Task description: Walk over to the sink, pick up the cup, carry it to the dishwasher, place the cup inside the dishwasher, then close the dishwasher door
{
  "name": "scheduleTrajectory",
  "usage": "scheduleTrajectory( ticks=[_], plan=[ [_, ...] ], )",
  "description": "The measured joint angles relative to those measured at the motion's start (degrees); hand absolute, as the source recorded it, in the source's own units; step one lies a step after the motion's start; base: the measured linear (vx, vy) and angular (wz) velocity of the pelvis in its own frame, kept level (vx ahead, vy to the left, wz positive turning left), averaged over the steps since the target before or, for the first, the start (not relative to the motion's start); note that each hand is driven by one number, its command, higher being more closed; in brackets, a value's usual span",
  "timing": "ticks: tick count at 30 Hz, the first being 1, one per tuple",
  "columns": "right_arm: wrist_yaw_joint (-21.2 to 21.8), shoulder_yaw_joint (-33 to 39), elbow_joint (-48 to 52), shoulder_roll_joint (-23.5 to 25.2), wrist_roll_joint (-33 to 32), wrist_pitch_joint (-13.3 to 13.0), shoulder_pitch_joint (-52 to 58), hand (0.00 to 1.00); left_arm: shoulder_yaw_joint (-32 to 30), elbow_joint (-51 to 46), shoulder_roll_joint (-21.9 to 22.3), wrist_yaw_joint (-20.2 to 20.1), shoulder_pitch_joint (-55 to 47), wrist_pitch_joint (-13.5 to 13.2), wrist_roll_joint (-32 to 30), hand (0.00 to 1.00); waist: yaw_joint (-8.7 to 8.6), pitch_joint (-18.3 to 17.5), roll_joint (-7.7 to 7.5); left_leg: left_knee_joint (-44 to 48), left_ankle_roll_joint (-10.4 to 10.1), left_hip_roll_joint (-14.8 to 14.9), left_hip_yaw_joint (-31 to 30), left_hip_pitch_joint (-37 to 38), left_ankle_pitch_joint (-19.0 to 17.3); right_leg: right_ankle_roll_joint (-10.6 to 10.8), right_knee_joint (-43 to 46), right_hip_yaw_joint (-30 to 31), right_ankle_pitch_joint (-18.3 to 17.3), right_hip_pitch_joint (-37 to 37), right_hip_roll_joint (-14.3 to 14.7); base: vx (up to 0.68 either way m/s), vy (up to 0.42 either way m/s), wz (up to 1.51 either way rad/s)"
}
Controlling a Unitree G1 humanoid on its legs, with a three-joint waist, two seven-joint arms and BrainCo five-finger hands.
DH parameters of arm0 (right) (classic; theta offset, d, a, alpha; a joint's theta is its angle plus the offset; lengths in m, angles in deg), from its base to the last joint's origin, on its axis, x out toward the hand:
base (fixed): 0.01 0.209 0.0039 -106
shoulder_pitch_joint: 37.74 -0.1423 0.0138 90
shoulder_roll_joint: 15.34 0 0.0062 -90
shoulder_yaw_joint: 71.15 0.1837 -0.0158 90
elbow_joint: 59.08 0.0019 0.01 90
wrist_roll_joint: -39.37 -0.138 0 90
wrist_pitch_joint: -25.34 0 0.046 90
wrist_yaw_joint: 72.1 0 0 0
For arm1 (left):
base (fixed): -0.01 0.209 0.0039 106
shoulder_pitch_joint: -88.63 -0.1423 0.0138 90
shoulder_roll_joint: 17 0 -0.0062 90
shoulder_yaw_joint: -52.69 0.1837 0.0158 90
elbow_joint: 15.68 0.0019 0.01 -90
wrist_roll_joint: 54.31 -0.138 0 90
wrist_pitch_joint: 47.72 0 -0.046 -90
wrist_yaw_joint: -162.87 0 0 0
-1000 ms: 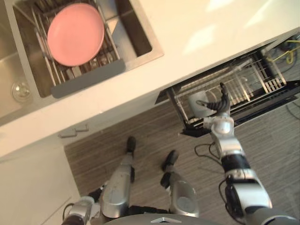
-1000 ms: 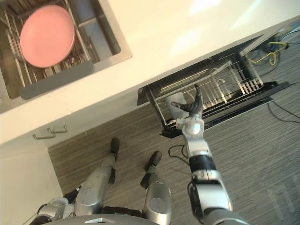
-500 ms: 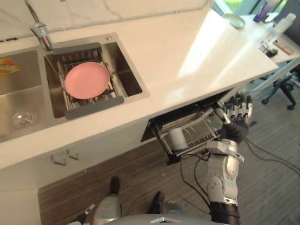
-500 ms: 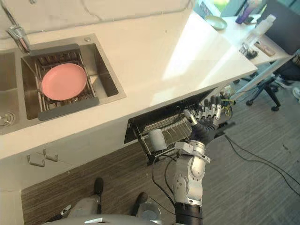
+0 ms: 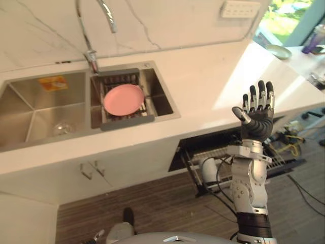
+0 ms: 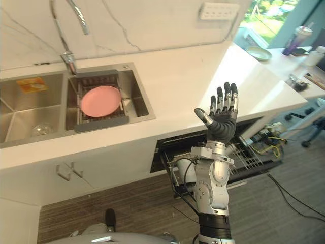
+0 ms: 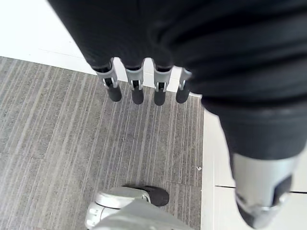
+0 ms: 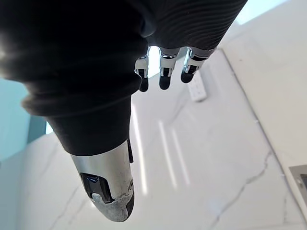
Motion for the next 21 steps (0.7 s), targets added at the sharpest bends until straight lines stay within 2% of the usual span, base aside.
scheduleTrajectory(
  ticks=[4,9,12,14,15,16,17,18,19,20,21],
  plan=[
    [-0.1,0.2,0.0,0.0,0.9,2.2,0.0,0.0,0.0,1.7,0.0,-0.1,-1.7,-0.4,-1.9,0.0,-0.38,0.0,-0.13,0.0,0.0,-0.2,0.7,0.3,0.0,0.1,0.1,1.5,-0.1,-0.2,-0.2,0.0,0.031,-0.07],
    [0.1,-0.4,-0.3,0.0,0.2,3.5,0.1,0.0,0.1,2.1,-0.1,0.0,-2.2,-1.2,-2.0,0.0,-0.52,-0.1,-0.29,0.0,-0.2,-0.4,1.9,0.9,-0.4,0.2,0.1,2.6,-0.2,-0.4,-0.9,0.03,0.017,-0.11],
    [0.2,-1.2,-0.9,0.3,0.2,3.5,0.1,0.0,0.1,2.2,-0.3,0.0,-2.2,-2.3,-1.1,0.0,-0.29,-0.3,-0.99,0.0,-0.3,-1.4,2.0,1.2,-0.6,0.9,3.0,2.6,-1.8,-1.3,-2.5,0.07,0.03,0.03],
    [0.3,-2.2,-3.0,1.4,-1.7,3.4,0.1,0.0,0.0,2.3,-0.8,-0.1,-2.1,-2.4,-0.2,0.0,-0.02,-0.9,-2.19,0.0,0.6,-2.9,1.4,1.3,-1.6,1.5,7.6,1.5,-3.3,-2.2,-5.2,0.11,0.048,0.21],
    [0.3,-2.5,-3.3,1.4,-2.7,3.4,0.1,0.0,0.0,2.3,-0.9,-0.1,-2.1,-2.3,0.2,0.0,-0.02,-0.8,-2.3,0.0,0.8,-3.2,0.9,1.5,-1.8,1.1,8.8,1.0,-3.5,-2.2,-5.6,0.13,0.061,0.37],
    [0.6,-3.0,-3.9,1.4,-5.0,3.4,0.1,0.0,0.1,3.0,-1.0,-0.1,-1.9,-2.2,1.0,0.0,-0.17,-0.7,-2.3,0.0,1.2,-3.5,-0.1,1.9,-2.1,0.3,13.1,0.6,-3.5,-3.1,-6.8,0.09,0.083,0.41],
    [1.0,-3.3,-4.3,1.5,-6.7,3.4,0.1,0.0,0.1,4.0,-1.0,-0.1,-1.3,-1.8,1.3,0.0,-0.01,-0.7,-2.1,0.0,1.8,-3.7,-0.8,2.3,-2.4,-3.0,20.1,1.3,-3.0,-5.5,-8.5,0.11,0.112,0.44],
    [1.5,-3.3,-4.5,1.7,-7.3,3.4,0.1,0.0,0.0,4.3,-1.1,-0.2,-1.0,-1.6,1.5,0.0,0.05,-0.6,-1.9,0.1,2.1,-3.8,-1.3,2.7,-2.6,-4.8,24.1,2.2,-2.2,-7.0,-9.4,0.1,0.142,0.44],
    [2.4,-3.3,-4.7,2.4,-8.1,3.8,0.3,0.0,0.1,4.4,-1.4,-0.4,-0.9,-1.3,1.8,0.0,-0.04,-0.3,-2.27,0.3,2.8,-4.0,-2.5,3.9,-3.1,-9.3,32.2,5.8,0.5,-10.0,-11.0,0.17,0.117,0.7],
    [3.6,-3.2,-4.7,3.5,-8.1,4.0,1.5,0.0,0.2,4.4,-2.0,-1.0,-0.9,-1.2,1.7,0.0,-0.57,0.8,-2.77,0.4,3.6,-4.5,-5.5,6.0,-3.7,-10.4,41.3,12.5,1.9,-14.2,-11.5,0.19,0.08,0.8],
    [4.1,-3.2,-4.7,3.8,-8.1,4.3,2.1,0.0,0.2,4.4,-2.4,-1.3,-0.7,-1.2,1.7,0.0,-0.71,0.8,-3.37,0.5,3.9,-4.4,-6.6,6.5,-4.0,-8.4,42.9,14.2,-1.1,-15.2,-10.7,0.17,0.022,0.78]
  ],
)
